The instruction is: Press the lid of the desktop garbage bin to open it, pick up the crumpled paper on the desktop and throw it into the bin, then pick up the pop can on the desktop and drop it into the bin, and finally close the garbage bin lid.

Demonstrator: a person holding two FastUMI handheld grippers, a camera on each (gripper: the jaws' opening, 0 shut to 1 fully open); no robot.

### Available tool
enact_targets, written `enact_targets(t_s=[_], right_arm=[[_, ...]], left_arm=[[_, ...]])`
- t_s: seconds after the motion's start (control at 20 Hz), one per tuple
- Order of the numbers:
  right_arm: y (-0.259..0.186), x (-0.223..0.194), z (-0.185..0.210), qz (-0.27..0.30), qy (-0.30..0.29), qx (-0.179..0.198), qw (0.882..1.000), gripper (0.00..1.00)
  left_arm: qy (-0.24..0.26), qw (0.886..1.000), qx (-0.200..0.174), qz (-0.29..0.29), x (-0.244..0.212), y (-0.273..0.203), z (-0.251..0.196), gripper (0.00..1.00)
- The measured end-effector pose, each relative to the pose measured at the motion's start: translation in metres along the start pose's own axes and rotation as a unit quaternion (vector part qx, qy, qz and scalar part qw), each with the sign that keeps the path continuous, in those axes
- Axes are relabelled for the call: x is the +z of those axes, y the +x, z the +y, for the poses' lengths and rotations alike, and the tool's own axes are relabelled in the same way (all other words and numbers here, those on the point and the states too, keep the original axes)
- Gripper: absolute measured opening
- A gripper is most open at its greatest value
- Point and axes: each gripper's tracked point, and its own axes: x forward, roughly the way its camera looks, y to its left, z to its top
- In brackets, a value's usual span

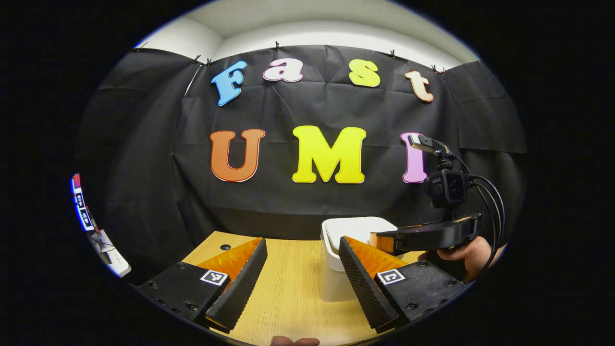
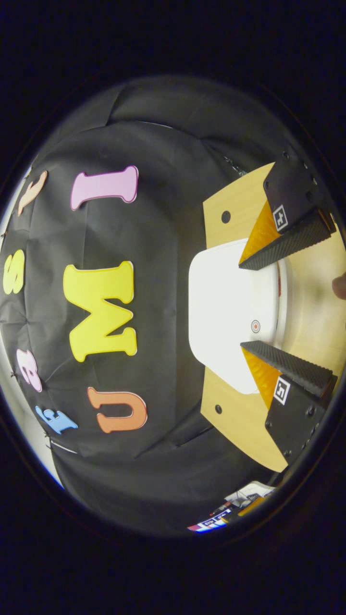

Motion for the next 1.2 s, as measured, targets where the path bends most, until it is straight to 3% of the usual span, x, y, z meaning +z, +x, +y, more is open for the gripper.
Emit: enact_targets(t_s=[0.25, 0.35, 0.7, 0.85, 1.0, 1.05, 1.1, 1.2], right_arm=[[0.003, -0.005, 0.000, 0.008, -0.003, -0.003, 1.000, 0.89], [0.003, -0.007, 0.000, 0.009, -0.005, -0.005, 1.000, 0.94], [0.006, -0.011, 0.002, 0.011, -0.006, -0.006, 1.000, 0.95], [0.010, -0.014, 0.003, -0.015, 0.002, 0.001, 1.000, 0.95], [0.014, -0.023, 0.003, -0.041, -0.033, -0.009, 0.999, 0.96], [0.012, -0.023, 0.002, -0.055, -0.029, -0.012, 0.998, 0.93], [0.012, -0.026, 0.002, -0.066, -0.033, -0.017, 0.997, 0.97], [0.011, -0.020, 0.003, -0.089, -0.031, -0.018, 0.995, 0.94]], left_arm=[[0.000, 1.000, -0.002, 0.002, -0.001, 0.000, 0.002, 0.96], [0.000, 1.000, -0.002, 0.002, -0.001, 0.001, 0.002, 0.96], [-0.002, 1.000, -0.003, 0.008, -0.003, 0.002, 0.002, 0.97], [-0.003, 1.000, -0.004, 0.009, -0.004, 0.003, 0.002, 0.96], [-0.007, 1.000, -0.006, 0.009, -0.005, 0.003, 0.001, 0.96], [-0.008, 1.000, -0.008, 0.009, -0.006, 0.003, 0.000, 0.96], [-0.009, 1.000, -0.009, 0.010, -0.006, 0.004, -0.001, 0.96], [-0.008, 1.000, -0.013, 0.008, -0.003, 0.004, -0.002, 0.96]])
